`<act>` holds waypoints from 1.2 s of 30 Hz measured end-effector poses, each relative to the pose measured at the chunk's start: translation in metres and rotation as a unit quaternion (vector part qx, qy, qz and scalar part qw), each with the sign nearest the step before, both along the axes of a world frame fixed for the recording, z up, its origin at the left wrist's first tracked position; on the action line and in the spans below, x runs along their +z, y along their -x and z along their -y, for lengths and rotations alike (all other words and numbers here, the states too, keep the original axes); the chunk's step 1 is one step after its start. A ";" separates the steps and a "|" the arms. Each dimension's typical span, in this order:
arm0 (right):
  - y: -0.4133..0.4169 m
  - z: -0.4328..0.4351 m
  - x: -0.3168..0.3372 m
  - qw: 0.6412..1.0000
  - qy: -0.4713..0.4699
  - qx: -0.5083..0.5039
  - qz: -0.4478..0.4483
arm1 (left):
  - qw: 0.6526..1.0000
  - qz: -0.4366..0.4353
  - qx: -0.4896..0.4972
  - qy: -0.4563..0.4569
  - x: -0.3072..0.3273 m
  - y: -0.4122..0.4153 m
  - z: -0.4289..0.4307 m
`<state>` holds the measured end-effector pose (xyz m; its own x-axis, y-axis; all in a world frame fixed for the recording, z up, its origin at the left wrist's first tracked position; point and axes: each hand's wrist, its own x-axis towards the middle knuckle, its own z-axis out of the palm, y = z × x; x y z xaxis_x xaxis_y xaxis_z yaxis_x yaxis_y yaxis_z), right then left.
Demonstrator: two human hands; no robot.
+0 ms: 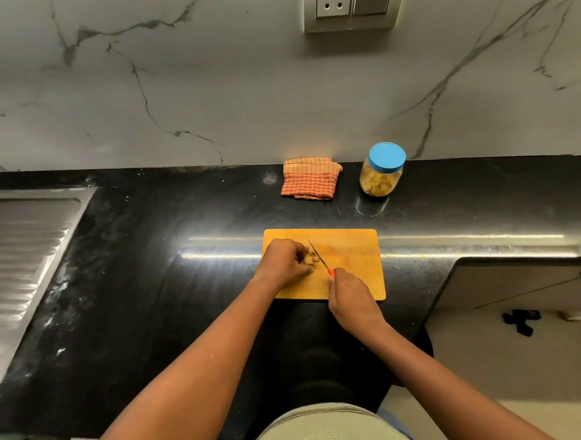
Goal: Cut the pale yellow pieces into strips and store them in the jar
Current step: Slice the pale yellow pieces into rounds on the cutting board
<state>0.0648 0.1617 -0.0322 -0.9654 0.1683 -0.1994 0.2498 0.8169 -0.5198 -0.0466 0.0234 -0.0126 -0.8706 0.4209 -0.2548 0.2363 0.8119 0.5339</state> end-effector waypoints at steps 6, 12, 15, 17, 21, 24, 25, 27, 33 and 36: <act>-0.001 -0.005 -0.002 1.000 -0.012 -0.001 0.007 | 1.000 0.005 -0.007 0.011 0.003 0.002 -0.008; 0.000 -0.002 -0.005 1.000 -0.011 0.008 0.005 | 0.999 0.037 0.003 0.016 0.005 0.007 -0.009; 0.001 0.000 -0.004 1.000 -0.013 0.004 0.006 | 0.999 0.041 0.008 0.017 0.006 0.006 -0.012; 0.000 0.000 -0.004 1.000 -0.014 -0.002 0.006 | 0.999 0.042 0.013 0.017 0.005 0.005 -0.013; -0.001 -0.002 -0.006 1.000 -0.004 -0.008 -0.001 | 0.999 0.034 0.016 0.024 0.007 0.005 -0.016; 0.001 -0.004 -0.006 1.000 -0.006 0.002 -0.002 | 0.999 0.036 0.018 0.025 0.008 0.005 -0.017; 0.001 -0.005 -0.006 1.000 -0.005 0.004 -0.002 | 0.999 0.035 0.016 0.028 0.009 0.005 -0.017; 0.001 -0.009 -0.007 1.000 0.000 0.009 -0.004 | 0.999 0.036 0.012 0.032 0.010 0.006 -0.018; -0.006 -0.009 -0.007 1.000 0.008 0.014 -0.008 | 0.998 0.039 0.017 0.035 0.010 0.006 -0.019; -0.002 -0.007 -0.006 1.000 -0.009 0.013 -0.006 | 0.999 0.038 0.023 0.028 0.009 0.005 -0.019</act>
<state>0.0672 0.1682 -0.0384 -0.9719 0.1463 -0.1847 0.2218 0.8324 -0.5079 -0.0517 0.0423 -0.0034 -0.8657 0.3643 -0.3432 0.1587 0.8501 0.5021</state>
